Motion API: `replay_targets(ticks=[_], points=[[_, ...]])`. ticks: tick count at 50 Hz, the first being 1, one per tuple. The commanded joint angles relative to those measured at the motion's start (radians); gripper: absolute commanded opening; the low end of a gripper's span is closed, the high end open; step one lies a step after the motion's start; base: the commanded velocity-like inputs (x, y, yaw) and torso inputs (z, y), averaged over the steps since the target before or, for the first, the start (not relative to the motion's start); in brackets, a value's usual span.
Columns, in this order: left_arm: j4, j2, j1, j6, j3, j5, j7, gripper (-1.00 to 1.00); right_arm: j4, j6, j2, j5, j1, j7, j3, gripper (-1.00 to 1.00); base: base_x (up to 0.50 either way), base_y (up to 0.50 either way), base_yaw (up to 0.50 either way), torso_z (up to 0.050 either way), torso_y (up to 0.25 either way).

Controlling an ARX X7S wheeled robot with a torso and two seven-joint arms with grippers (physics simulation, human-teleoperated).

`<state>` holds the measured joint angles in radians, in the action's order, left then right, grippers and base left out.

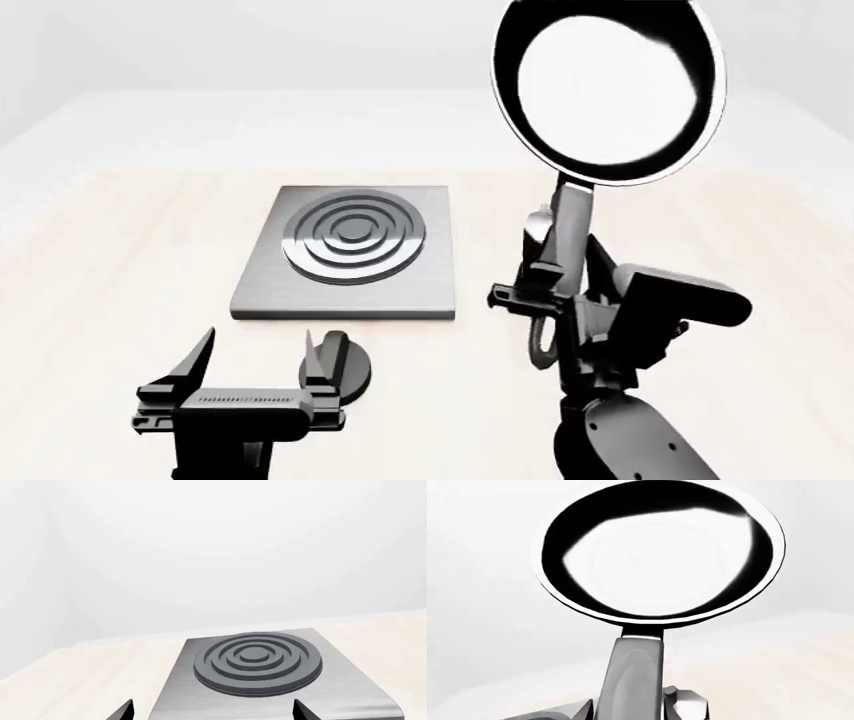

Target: Put the frying pan on the stove.

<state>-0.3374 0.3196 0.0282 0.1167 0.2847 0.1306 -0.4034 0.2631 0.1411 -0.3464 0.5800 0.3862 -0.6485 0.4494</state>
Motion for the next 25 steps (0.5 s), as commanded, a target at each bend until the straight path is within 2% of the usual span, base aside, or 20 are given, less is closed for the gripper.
replay_targets(ticks=[1, 6, 25], points=[[0.004, 0.001, -0.003, -0.002, 0.002, 0.003, -0.003, 1.0, 0.045, 0.06, -0.032, -0.052, 0.074, 0.1, 0.073, -1.0, 0.0, 0.0, 0.0, 0.0, 0.0], [0.006, 0.001, -0.004, -0.003, 0.006, 0.002, -0.005, 1.0, 0.045, 0.039, -0.027, -0.034, 0.079, 0.147, 0.088, -1.0, 0.0, 0.0, 0.0, 0.0, 0.002], [-0.013, 0.012, 0.008, -0.001, -0.003, 0.013, -0.015, 1.0, 0.02, 0.148, -0.036, -0.05, 0.198, 0.268, 0.208, -1.0, 0.0, 0.0, 0.0, 0.001, 0.002]])
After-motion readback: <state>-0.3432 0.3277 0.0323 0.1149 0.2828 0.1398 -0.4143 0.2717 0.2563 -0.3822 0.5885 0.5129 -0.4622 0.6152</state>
